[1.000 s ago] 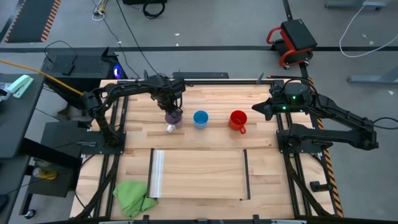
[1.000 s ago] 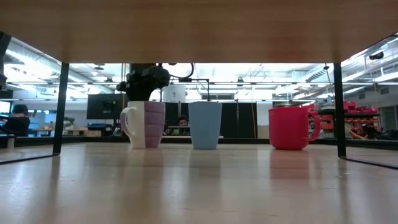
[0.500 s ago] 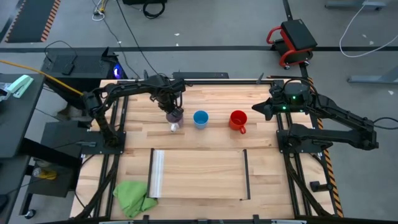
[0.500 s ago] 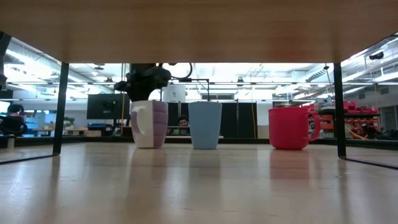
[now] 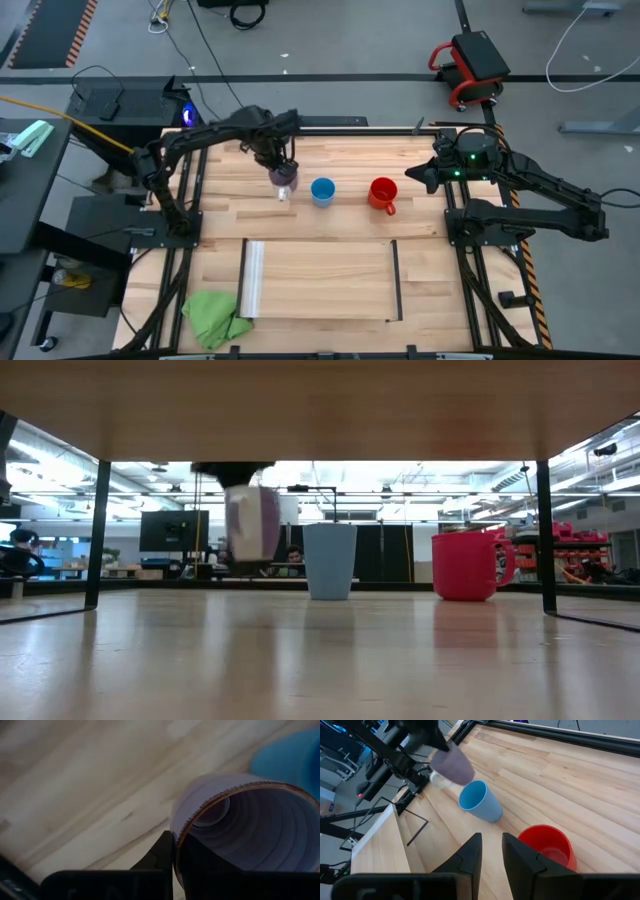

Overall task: Stack small to large cups/mugs on shelf
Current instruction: Put the purple mug on the shelf

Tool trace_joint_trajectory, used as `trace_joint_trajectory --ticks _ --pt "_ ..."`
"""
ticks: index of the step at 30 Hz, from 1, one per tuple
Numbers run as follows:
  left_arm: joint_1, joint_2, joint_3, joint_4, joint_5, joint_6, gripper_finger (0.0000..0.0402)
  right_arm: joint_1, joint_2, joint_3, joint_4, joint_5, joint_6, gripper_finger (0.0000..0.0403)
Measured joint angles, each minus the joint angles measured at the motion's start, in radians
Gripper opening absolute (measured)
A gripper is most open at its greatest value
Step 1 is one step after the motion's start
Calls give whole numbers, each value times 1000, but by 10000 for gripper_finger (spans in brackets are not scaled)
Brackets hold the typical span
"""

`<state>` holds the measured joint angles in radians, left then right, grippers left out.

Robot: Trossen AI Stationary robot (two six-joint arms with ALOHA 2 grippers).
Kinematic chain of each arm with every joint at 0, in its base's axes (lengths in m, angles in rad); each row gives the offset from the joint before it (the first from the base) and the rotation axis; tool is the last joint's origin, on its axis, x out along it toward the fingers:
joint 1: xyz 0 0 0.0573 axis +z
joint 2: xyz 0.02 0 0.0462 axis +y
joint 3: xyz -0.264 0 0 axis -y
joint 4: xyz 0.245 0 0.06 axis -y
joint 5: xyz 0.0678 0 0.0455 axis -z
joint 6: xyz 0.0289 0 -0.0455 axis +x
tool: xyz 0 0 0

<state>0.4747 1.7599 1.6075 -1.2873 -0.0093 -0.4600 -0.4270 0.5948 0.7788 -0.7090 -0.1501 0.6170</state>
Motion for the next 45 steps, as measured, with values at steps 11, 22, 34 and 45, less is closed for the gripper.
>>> trace_joint_trajectory --ticks 11,22,34,45 --pt "-82 -2 382 -280 -96 -60 18 0 0 0 0 0 -8 83" --pt "-236 -7 429 -285 -80 -80 18 0 0 0 0 0 56 83" --pt "-419 -18 429 -284 -60 -249 18 0 0 0 0 0 116 83" --pt "-512 -21 429 -284 78 -534 18 0 0 0 -1 -106 65 83"
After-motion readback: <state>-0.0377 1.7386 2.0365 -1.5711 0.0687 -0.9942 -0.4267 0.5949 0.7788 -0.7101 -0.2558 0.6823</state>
